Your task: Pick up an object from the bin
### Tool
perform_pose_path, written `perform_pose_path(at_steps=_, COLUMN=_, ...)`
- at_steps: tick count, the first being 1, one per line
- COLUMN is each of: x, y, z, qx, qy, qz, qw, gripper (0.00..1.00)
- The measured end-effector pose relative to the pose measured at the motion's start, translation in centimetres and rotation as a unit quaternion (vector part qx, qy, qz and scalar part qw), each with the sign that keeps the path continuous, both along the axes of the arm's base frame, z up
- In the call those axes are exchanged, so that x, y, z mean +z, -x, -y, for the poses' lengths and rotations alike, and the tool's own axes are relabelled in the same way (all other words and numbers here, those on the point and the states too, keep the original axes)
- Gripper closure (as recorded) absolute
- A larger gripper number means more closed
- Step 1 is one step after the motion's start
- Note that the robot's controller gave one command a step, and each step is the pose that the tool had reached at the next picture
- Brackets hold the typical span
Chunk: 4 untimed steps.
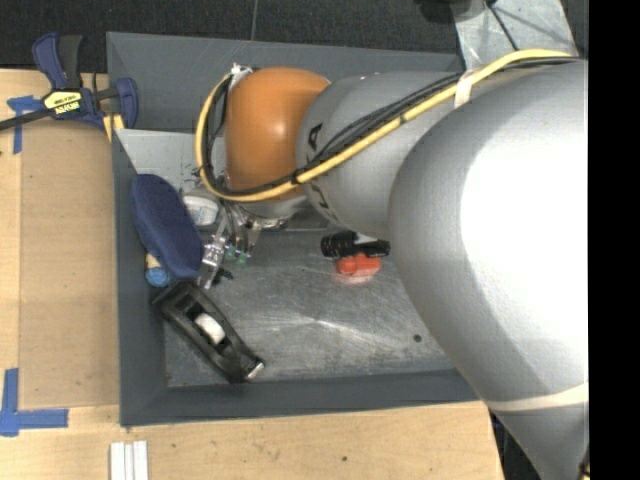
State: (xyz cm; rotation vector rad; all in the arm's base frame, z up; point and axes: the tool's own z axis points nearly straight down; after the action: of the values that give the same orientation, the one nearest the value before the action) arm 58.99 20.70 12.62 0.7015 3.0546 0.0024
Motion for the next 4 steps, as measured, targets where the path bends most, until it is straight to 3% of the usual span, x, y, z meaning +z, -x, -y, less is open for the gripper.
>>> perform_pose_path(at_steps=1, x=-5.2, y=0.1, z=-0.5, qx=-0.018, qy=0.001, qz=0.0005, qw=0.9998, gripper=0.0)
perform_pose_path(at_steps=2, x=-5.0, y=-0.2, z=-0.3, qx=-0.018, qy=0.001, qz=-0.0005, qw=0.9998, gripper=0.0)
perform_pose_path(at_steps=3, x=-4.6, y=-0.5, z=-0.4, qx=-0.018, qy=-0.001, qz=0.0044, qw=0.9998, gripper=1.0)
perform_pose_path(at_steps=4, x=-4.0, y=-0.6, z=-0.3, qx=-0.018, qy=0.0, qz=-0.0021, qw=0.9998, gripper=1.0)
